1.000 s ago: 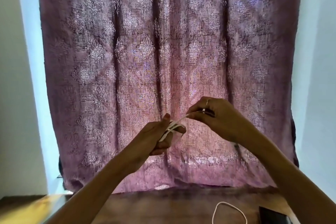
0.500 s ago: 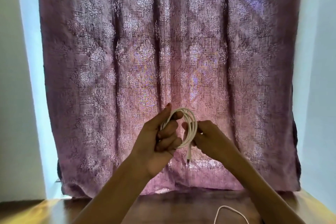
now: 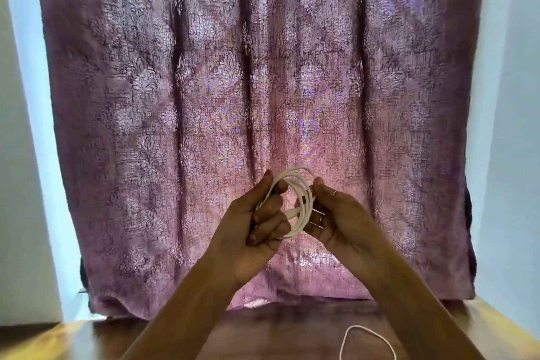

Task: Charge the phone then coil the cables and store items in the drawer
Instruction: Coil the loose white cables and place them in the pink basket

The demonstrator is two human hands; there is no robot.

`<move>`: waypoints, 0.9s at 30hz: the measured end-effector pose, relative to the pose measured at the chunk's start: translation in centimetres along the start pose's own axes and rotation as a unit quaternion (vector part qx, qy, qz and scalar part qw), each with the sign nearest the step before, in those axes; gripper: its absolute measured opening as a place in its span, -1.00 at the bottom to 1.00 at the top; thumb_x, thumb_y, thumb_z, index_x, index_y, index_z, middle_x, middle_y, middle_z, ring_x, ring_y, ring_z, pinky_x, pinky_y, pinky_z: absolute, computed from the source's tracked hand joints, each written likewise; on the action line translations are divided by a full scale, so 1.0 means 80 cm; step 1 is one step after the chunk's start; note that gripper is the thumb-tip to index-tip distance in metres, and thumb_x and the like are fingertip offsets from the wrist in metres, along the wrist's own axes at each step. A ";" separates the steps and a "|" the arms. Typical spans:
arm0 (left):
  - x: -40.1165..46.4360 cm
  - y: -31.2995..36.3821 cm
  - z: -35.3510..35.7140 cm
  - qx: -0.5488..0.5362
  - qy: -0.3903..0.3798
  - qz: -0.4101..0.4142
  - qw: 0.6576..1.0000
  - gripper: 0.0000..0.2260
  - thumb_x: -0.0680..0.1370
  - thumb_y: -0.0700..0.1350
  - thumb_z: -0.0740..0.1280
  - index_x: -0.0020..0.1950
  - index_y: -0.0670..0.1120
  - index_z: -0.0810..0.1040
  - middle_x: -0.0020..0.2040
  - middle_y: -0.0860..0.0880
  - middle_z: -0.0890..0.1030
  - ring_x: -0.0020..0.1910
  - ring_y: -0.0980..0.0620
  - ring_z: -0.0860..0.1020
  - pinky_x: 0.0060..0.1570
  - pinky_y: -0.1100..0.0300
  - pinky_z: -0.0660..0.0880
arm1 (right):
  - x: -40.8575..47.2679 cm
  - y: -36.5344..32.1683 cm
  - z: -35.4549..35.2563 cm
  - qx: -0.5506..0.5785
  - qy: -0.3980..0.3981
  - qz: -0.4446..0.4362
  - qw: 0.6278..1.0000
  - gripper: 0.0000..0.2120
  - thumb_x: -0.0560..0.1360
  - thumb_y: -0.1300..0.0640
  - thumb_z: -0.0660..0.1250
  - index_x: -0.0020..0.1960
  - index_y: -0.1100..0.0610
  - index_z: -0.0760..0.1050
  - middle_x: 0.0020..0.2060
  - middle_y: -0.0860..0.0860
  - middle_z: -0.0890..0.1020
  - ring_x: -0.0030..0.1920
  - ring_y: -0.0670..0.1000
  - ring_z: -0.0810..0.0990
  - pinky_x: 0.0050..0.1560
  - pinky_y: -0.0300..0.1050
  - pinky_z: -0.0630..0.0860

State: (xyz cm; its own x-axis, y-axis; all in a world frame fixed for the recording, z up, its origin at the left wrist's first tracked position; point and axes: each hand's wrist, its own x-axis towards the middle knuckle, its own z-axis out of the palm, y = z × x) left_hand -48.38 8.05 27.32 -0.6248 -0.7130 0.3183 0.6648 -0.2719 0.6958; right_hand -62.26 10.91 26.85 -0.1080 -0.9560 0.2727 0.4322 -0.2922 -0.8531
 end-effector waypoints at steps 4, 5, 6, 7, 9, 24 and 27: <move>-0.002 0.000 -0.003 0.048 -0.015 -0.005 0.999 -0.75 0.51 -0.03 0.21 -0.22 -0.20 0.50 -0.63 0.06 0.20 -0.74 0.21 0.11 -0.61 0.32 0.06 | 0.005 0.006 -0.002 0.031 -0.012 0.025 0.999 -0.72 0.55 0.03 0.20 -0.11 0.21 0.56 -0.33 0.05 0.59 -0.40 -0.05 0.56 -0.33 -0.19 0.59; -0.003 0.000 -0.004 0.047 -0.019 -0.003 0.999 -0.75 0.51 -0.03 0.21 -0.22 -0.19 0.50 -0.63 0.06 0.20 -0.74 0.21 0.12 -0.61 0.32 0.05 | 0.007 0.009 -0.003 0.043 -0.016 0.032 0.998 -0.73 0.52 0.04 0.22 -0.14 0.21 0.59 -0.34 0.06 0.59 -0.39 -0.04 0.56 -0.32 -0.17 0.59; -0.003 -0.001 -0.005 0.045 -0.026 0.000 0.999 -0.75 0.51 -0.03 0.22 -0.24 -0.19 0.51 -0.63 0.06 0.21 -0.74 0.22 0.13 -0.61 0.32 0.03 | 0.007 0.010 -0.003 0.050 -0.026 0.041 0.998 -0.75 0.47 0.05 0.26 -0.16 0.20 0.62 -0.31 0.08 0.60 -0.35 0.00 0.56 -0.27 -0.12 0.57; -0.003 -0.002 -0.005 0.049 -0.030 0.004 0.998 -0.74 0.51 -0.03 0.23 -0.25 -0.18 0.52 -0.64 0.06 0.21 -0.74 0.22 0.13 -0.60 0.31 0.02 | 0.008 0.013 -0.003 0.052 -0.036 0.052 0.997 -0.77 0.44 0.07 0.29 -0.15 0.20 0.64 -0.27 0.12 0.59 -0.29 0.04 0.54 -0.20 -0.08 0.55; -0.001 -0.004 -0.004 0.070 -0.023 0.015 0.997 -0.73 0.50 -0.03 0.23 -0.28 -0.18 0.54 -0.64 0.06 0.21 -0.74 0.21 0.12 -0.58 0.30 0.03 | 0.007 0.017 -0.002 0.056 -0.056 0.078 0.994 -0.83 0.33 0.13 0.36 -0.17 0.21 0.64 -0.27 0.14 0.57 -0.28 0.06 0.54 -0.17 -0.08 0.54; 0.042 -0.052 -0.008 0.224 0.077 0.061 0.970 -0.72 0.53 0.03 0.24 -0.27 -0.10 0.57 -0.60 0.07 0.21 -0.61 0.12 0.16 -0.43 0.21 0.15 | -0.023 0.036 -0.014 -0.058 0.025 -0.009 0.998 -0.68 0.37 -0.07 0.29 -0.03 0.13 0.57 -0.34 -0.01 0.67 -0.35 -0.09 0.62 -0.27 -0.22 0.58; 0.046 -0.058 -0.008 0.240 0.079 0.073 0.965 -0.73 0.45 0.07 0.28 -0.27 -0.11 0.57 -0.58 0.06 0.19 -0.63 0.16 0.11 -0.50 0.24 0.06 | -0.021 0.044 -0.022 -0.060 0.089 -0.023 0.994 -0.70 0.49 0.18 0.31 0.21 0.11 0.42 -0.28 0.05 0.63 -0.32 -0.01 0.58 -0.28 -0.17 0.57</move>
State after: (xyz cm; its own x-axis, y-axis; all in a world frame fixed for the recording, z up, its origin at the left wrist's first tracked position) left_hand -53.52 6.26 24.86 -0.4428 -0.8214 0.3595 0.4509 0.1426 0.8811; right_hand -62.15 11.48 22.58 -0.2868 -0.9279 0.2382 0.3148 -0.3261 -0.8914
